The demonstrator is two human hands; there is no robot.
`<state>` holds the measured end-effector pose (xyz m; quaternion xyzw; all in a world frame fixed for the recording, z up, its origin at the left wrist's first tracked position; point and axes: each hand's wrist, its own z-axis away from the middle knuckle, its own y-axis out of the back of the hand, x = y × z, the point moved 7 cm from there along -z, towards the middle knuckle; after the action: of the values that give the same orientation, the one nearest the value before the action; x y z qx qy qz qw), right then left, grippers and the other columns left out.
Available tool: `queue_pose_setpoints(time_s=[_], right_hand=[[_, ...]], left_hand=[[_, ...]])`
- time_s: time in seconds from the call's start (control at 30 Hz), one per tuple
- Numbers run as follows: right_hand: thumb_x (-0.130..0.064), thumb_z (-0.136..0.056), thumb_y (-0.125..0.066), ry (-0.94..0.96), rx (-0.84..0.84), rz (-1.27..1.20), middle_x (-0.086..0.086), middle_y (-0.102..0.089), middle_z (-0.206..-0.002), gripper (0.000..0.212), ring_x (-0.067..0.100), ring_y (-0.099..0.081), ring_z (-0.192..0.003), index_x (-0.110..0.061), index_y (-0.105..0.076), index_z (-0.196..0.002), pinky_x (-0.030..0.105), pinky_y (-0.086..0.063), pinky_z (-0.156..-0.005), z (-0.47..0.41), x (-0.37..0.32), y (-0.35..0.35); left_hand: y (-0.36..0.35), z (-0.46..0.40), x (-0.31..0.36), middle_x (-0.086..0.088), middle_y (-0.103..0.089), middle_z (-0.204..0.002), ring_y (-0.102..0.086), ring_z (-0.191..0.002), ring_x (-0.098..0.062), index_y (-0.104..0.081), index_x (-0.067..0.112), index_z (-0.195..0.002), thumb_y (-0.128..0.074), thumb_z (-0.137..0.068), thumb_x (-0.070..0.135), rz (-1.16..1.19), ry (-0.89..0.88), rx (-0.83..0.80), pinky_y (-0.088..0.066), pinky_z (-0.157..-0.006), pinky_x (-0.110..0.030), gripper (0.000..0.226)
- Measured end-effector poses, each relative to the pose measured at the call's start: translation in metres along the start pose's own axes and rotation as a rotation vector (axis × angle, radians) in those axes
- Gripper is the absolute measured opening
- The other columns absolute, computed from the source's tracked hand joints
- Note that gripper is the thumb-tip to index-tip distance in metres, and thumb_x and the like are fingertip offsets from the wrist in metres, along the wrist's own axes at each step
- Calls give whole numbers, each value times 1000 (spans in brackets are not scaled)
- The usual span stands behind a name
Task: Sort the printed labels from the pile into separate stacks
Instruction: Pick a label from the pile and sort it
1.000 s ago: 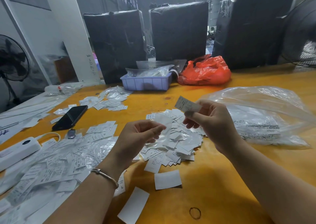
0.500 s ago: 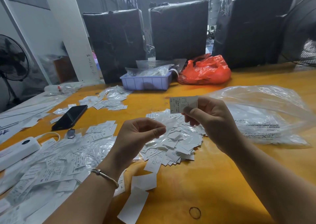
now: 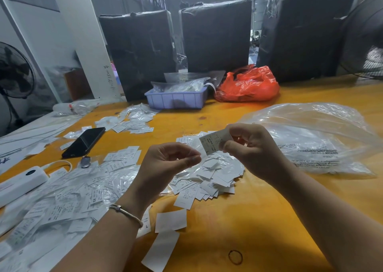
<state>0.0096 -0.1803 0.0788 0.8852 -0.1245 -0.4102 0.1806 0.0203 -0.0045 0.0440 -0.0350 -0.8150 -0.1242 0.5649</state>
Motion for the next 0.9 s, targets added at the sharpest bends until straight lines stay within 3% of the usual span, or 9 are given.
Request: queue_pose_setpoints(time_s=[0.13,0.2,0.3,0.53,0.7,0.9], right_hand=[[-14,-76,-54,-18,-45,29,21,-58,-68,24,9,-41,-59,7,-64,-70,30,-35,-51,0,2,-3],[-6,-83,-59,-21,-36,27,17,-61,-69,17,14,-45,-60,3,-66,-71,37,-38,-50,0,4,-2],[-2,-87,-62,-14,-7,6,10,-65,-70,16,20,-50,-62,3,-64,-71,36,-39,-51,-1,8,1],[-4,-87,-63,-38,53,-31,-12,-62,-66,13,1,-50,-57,-9,-69,-77,19,-41,-52,-2,9,6],[-3,-86,-62,-57,4,-2,4,-69,-75,13,8,-52,-61,0,-67,-75,41,-46,-57,-2,9,3],[4,-86,-60,-25,47,-168,-5,-68,-70,17,9,-54,-58,-8,-72,-83,30,-46,-54,-3,2,11]], left_hand=[[-3,0,0,-5,-76,-87,-71,-90,-15,-78,19,-75,-78,-66,25,5,9,-46,-56,-67,-21,10],[-5,1,0,-5,-76,-86,-71,-88,-15,-78,16,-78,-78,-69,21,-13,2,-69,-55,-68,-20,11],[-7,1,0,-4,-75,-82,-71,-80,-13,-77,12,-83,-77,-69,20,-48,-16,-81,-54,-69,-18,16],[-5,0,-1,-5,-76,-83,-71,-81,-16,-77,13,-84,-78,-69,21,-50,-27,-73,-54,-70,-19,18],[-6,1,0,-7,-76,-84,-71,-82,-19,-79,14,-83,-79,-69,21,-35,-41,-78,-54,-72,-20,15],[-5,0,0,-6,-76,-85,-72,-83,-18,-78,14,-84,-78,-70,23,-48,-43,-77,-55,-71,-20,17]])
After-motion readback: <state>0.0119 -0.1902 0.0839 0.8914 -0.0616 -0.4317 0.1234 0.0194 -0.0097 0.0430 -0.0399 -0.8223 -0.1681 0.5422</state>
